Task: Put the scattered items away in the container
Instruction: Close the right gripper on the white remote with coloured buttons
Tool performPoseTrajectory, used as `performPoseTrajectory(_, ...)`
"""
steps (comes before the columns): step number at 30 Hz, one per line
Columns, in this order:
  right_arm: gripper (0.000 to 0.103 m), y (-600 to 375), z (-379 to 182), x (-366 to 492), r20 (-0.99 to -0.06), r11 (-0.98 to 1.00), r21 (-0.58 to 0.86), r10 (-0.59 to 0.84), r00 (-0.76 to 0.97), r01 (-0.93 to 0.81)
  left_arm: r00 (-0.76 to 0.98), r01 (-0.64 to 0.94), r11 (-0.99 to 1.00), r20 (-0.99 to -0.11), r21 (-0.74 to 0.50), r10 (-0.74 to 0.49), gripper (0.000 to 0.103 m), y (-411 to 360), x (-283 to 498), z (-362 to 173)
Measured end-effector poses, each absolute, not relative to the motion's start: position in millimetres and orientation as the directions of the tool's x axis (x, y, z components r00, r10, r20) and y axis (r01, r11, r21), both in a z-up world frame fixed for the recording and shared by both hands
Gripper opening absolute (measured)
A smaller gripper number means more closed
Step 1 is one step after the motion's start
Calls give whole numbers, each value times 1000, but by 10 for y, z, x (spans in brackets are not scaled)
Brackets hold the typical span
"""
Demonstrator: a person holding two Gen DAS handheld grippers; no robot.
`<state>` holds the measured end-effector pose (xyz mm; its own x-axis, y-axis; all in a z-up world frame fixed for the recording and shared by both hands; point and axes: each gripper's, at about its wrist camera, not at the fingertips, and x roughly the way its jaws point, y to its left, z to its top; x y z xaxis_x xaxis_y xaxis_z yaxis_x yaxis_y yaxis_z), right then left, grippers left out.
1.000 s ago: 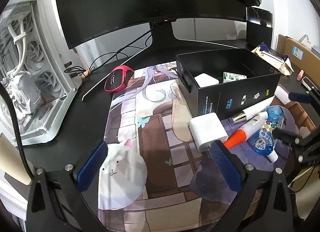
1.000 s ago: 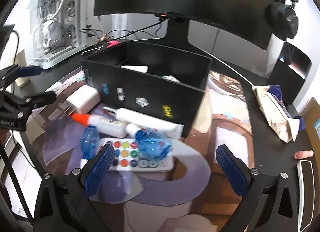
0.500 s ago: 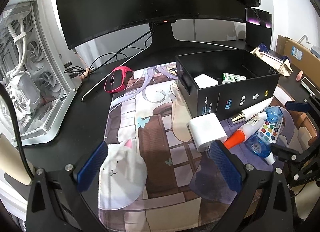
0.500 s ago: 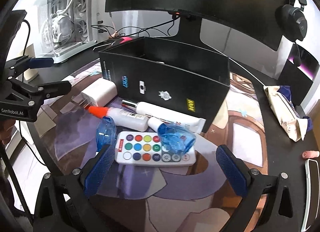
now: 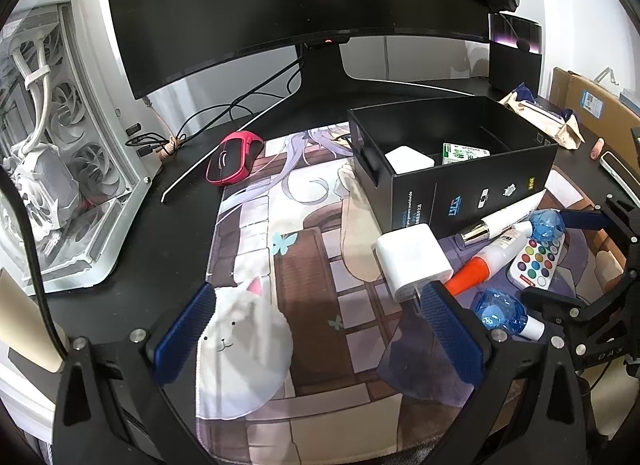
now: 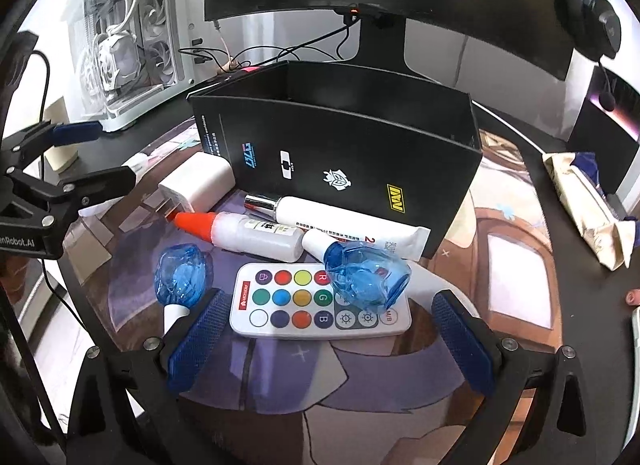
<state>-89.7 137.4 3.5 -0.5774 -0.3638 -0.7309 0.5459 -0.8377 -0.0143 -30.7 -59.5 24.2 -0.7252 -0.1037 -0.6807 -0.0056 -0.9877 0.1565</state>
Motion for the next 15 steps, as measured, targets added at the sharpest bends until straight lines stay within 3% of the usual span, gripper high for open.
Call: performPoseTrajectory(15,102,1361,21,-925,-740,-826,-15,-370,-561,564,-720,-16,-987,-687,159,-99,103,-573,-316,219)
